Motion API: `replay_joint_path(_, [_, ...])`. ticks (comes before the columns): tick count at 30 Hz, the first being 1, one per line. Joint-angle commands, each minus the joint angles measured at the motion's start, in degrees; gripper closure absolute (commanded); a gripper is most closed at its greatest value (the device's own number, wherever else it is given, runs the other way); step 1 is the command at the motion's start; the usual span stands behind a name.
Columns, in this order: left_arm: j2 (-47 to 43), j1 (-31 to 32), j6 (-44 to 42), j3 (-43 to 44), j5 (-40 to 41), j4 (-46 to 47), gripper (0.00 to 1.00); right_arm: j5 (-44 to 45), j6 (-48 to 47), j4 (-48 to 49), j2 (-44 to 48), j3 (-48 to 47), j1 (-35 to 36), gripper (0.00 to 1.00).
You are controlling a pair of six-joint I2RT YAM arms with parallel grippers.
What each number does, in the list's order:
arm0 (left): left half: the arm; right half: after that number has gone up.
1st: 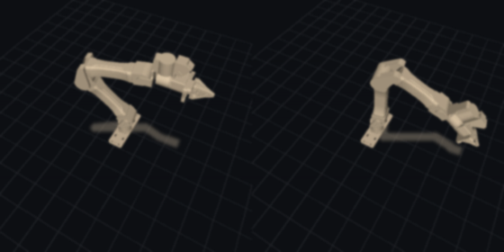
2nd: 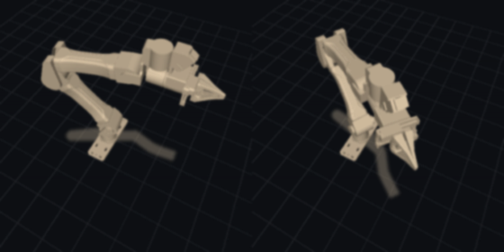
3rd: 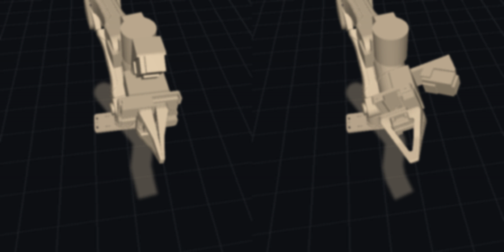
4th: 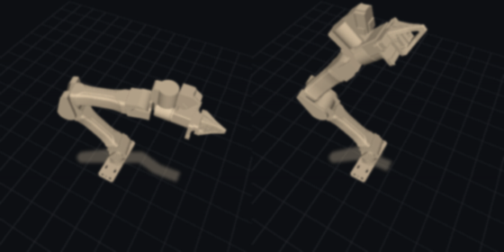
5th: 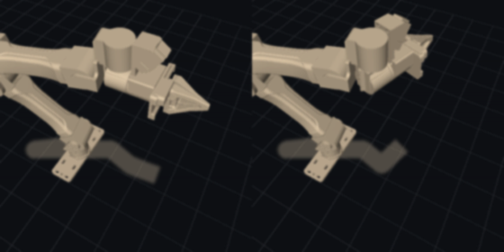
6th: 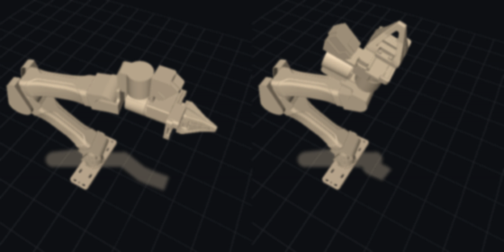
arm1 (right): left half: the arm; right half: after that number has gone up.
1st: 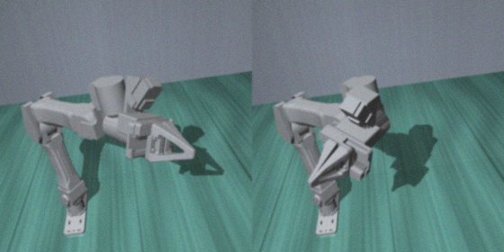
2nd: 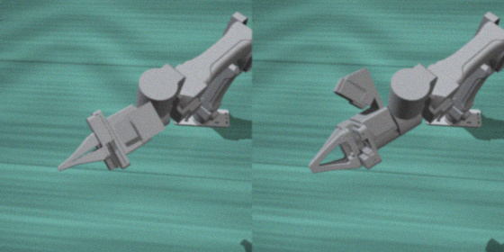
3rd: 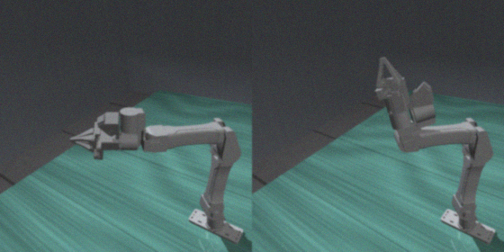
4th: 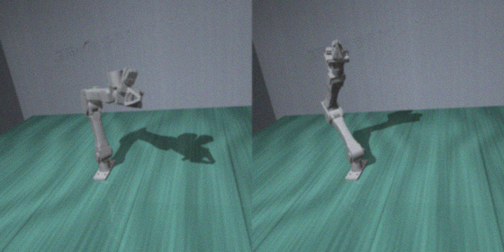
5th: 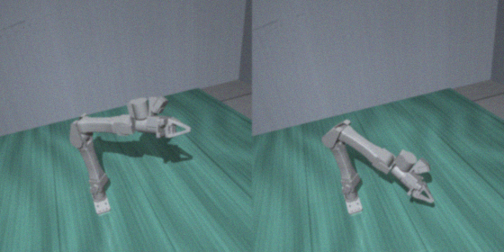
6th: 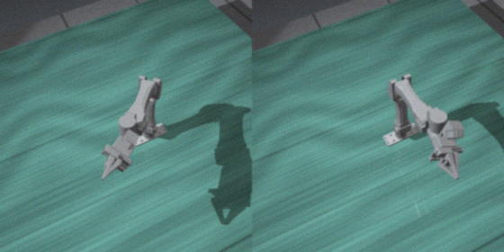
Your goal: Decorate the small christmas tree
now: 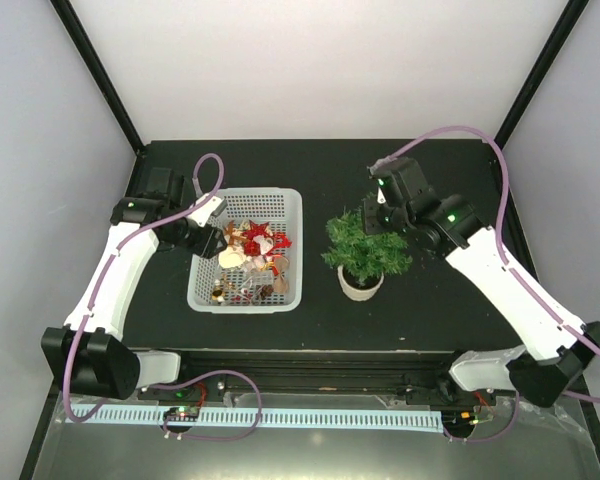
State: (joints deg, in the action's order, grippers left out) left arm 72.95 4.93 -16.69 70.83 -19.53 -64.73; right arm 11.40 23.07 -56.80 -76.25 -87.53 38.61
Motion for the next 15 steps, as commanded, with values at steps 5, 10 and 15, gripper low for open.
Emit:
replay_joint_path(5, [1.51, -0.36, 0.82, 2.37, -1.56, 0.46, 0.46, 1.24, 0.70, 5.46, 6.64, 3.87, 0.33, 0.99])
replay_joint_path(10, [1.00, -0.40, 0.78, 2.00, -1.50, 0.61, 0.44, 0.81, 1.00, 5.62, 7.12, 4.89, 0.47, 0.99])
replay_joint_path(15, [0.79, -0.38, 0.69, 1.30, -0.76, 0.84, 0.42, 1.05, 1.26, 6.16, 7.73, 6.53, 0.57, 0.97])
